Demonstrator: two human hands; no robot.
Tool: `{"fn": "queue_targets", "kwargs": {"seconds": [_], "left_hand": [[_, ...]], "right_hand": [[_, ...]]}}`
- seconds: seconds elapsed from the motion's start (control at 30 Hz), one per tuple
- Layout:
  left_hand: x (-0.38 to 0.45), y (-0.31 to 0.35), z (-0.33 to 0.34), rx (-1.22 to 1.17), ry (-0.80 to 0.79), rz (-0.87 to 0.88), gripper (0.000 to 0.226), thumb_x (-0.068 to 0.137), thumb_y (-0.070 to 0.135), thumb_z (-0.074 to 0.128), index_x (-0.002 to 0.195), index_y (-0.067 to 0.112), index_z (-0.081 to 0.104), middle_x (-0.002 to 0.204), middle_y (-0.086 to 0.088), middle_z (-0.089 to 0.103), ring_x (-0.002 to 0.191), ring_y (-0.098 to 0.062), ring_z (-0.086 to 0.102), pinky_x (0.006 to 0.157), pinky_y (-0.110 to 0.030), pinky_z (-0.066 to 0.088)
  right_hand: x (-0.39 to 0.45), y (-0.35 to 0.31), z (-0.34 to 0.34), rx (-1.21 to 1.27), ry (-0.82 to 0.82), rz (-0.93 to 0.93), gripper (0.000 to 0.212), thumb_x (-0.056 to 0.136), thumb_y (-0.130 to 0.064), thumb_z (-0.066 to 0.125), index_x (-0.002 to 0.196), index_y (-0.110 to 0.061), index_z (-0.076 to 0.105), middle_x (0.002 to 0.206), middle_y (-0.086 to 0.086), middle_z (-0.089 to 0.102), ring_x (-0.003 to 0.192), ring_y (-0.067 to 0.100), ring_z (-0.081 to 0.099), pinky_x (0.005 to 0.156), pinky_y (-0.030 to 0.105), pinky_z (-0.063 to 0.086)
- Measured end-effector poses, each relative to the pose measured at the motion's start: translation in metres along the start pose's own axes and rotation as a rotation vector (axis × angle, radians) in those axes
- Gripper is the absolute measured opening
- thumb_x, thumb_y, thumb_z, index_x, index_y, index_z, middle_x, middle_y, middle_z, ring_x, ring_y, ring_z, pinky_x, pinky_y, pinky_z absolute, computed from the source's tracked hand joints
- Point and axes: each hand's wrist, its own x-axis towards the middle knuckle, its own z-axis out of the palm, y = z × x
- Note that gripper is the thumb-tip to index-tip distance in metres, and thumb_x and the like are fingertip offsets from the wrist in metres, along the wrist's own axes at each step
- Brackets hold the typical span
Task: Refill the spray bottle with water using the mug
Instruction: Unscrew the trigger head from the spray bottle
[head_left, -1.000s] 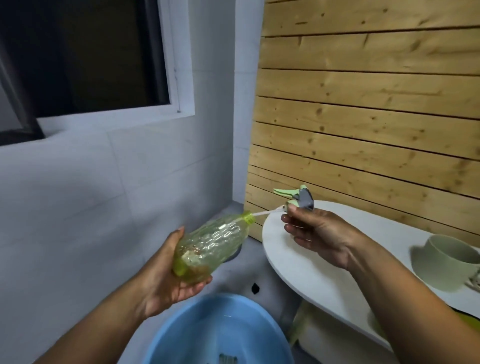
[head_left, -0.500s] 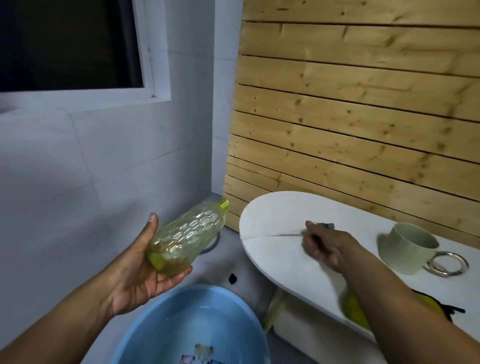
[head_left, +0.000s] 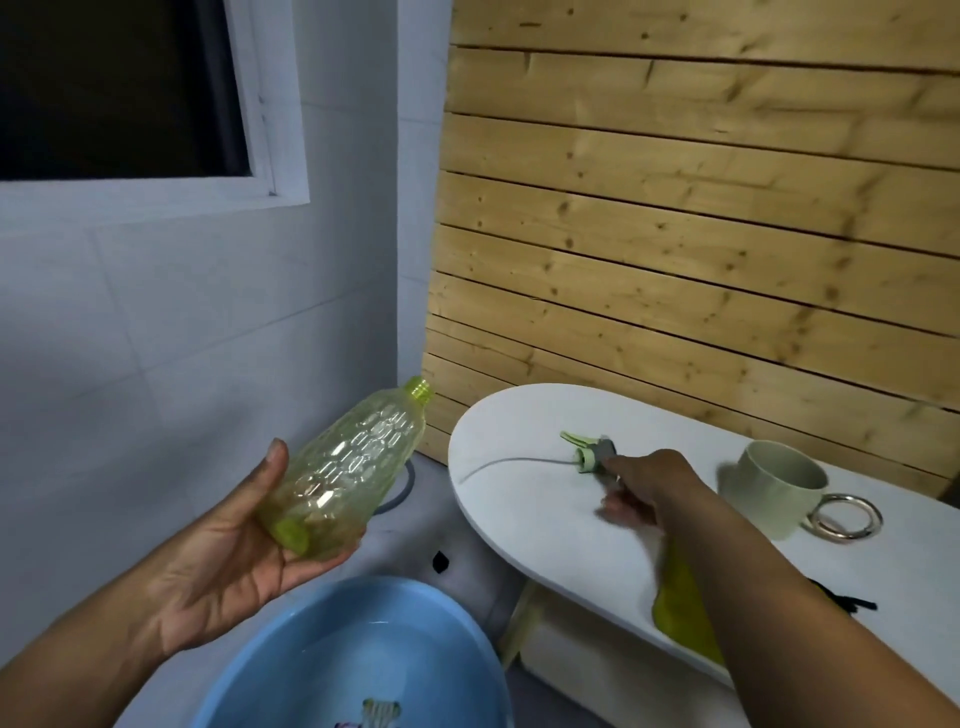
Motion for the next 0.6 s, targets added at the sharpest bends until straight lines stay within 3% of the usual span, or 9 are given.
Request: {"fn": "queue_targets", "kwargs": {"seconds": [0.1, 0.17, 0.23, 0.33, 0.4, 0.47, 0.53, 0.6], "left_hand": [[-0.002, -0.001, -0.006, 0.008, -0.021, 0.029, 0.107, 0.024, 0.038, 0.106, 0.121, 0.007, 0.073, 0.132, -0.021, 0.067, 0.115, -0.038, 0.068, 0.081, -0.057, 0.060], [-0.003, -0.002, -0.008, 0.007, -0.019, 0.054, 0.102, 0.022, 0.034, 0.107, 0.115, 0.007, 0.075, 0.131, -0.020, 0.068, 0.114, -0.037, 0.069, 0.080, -0.058, 0.060], [-0.003, -0.004, -0.011, -0.004, -0.013, 0.078, 0.101, 0.020, 0.033, 0.107, 0.113, 0.007, 0.076, 0.130, -0.020, 0.069, 0.113, -0.037, 0.070, 0.080, -0.061, 0.059], [-0.004, -0.012, -0.012, 0.000, 0.031, 0.085, 0.113, 0.022, 0.041, 0.105, 0.126, 0.014, 0.070, 0.130, -0.016, 0.070, 0.109, -0.033, 0.072, 0.083, -0.060, 0.059], [-0.004, -0.019, -0.011, 0.049, 0.051, 0.075, 0.111, 0.021, 0.049, 0.103, 0.124, 0.022, 0.071, 0.127, -0.010, 0.072, 0.102, -0.025, 0.076, 0.081, -0.049, 0.062], [-0.002, -0.025, -0.008, 0.058, 0.063, 0.068, 0.092, 0.024, 0.051, 0.102, 0.110, 0.026, 0.078, 0.125, -0.007, 0.074, 0.093, -0.019, 0.078, 0.075, -0.040, 0.064], [0.001, -0.027, -0.002, 0.027, 0.071, 0.066, 0.084, 0.033, 0.049, 0.101, 0.110, 0.025, 0.075, 0.128, -0.008, 0.072, 0.094, -0.019, 0.077, 0.075, -0.038, 0.064], [0.006, -0.029, 0.008, 0.025, 0.069, 0.047, 0.103, 0.032, 0.046, 0.103, 0.125, 0.021, 0.067, 0.131, -0.009, 0.070, 0.099, -0.020, 0.076, 0.082, -0.038, 0.063]], "right_hand": [[-0.003, -0.012, -0.021, -0.032, 0.015, -0.064, 0.034, 0.078, -0.025, 0.074, 0.084, 0.007, 0.065, 0.078, 0.026, 0.073, 0.078, 0.040, 0.074, 0.085, 0.054, 0.056], [-0.011, -0.021, -0.039, -0.009, 0.023, -0.134, 0.030, 0.081, -0.017, 0.069, 0.090, 0.011, 0.066, 0.079, 0.026, 0.072, 0.073, 0.038, 0.073, 0.086, 0.054, 0.056], [-0.016, -0.028, -0.057, 0.090, 0.038, -0.217, 0.017, 0.088, -0.011, 0.067, 0.089, 0.006, 0.064, 0.076, 0.021, 0.066, 0.064, 0.031, 0.065, 0.078, 0.044, 0.058], [-0.016, -0.029, -0.089, 0.119, 0.192, -0.317, 0.015, 0.089, -0.010, 0.067, 0.082, 0.003, 0.066, 0.075, 0.017, 0.064, 0.066, 0.028, 0.061, 0.067, 0.034, 0.053], [-0.015, -0.021, -0.110, 0.005, 0.339, -0.375, 0.014, 0.085, -0.016, 0.068, 0.072, -0.013, 0.072, 0.075, 0.012, 0.071, 0.074, 0.030, 0.069, 0.074, 0.036, 0.056], [-0.006, -0.008, -0.127, -0.086, 0.444, -0.372, 0.020, 0.084, -0.017, 0.065, 0.066, -0.020, 0.073, 0.084, 0.009, 0.076, 0.087, 0.033, 0.071, 0.085, 0.041, 0.057], [-0.005, 0.004, -0.137, -0.186, 0.531, -0.376, 0.022, 0.089, -0.013, 0.058, 0.088, -0.016, 0.080, 0.105, 0.010, 0.075, 0.100, 0.034, 0.067, 0.090, 0.036, 0.053], [-0.006, 0.013, -0.143, -0.253, 0.598, -0.376, 0.027, 0.093, -0.012, 0.053, 0.109, -0.013, 0.076, 0.117, 0.011, 0.071, 0.104, 0.035, 0.063, 0.090, 0.039, 0.052]]}}
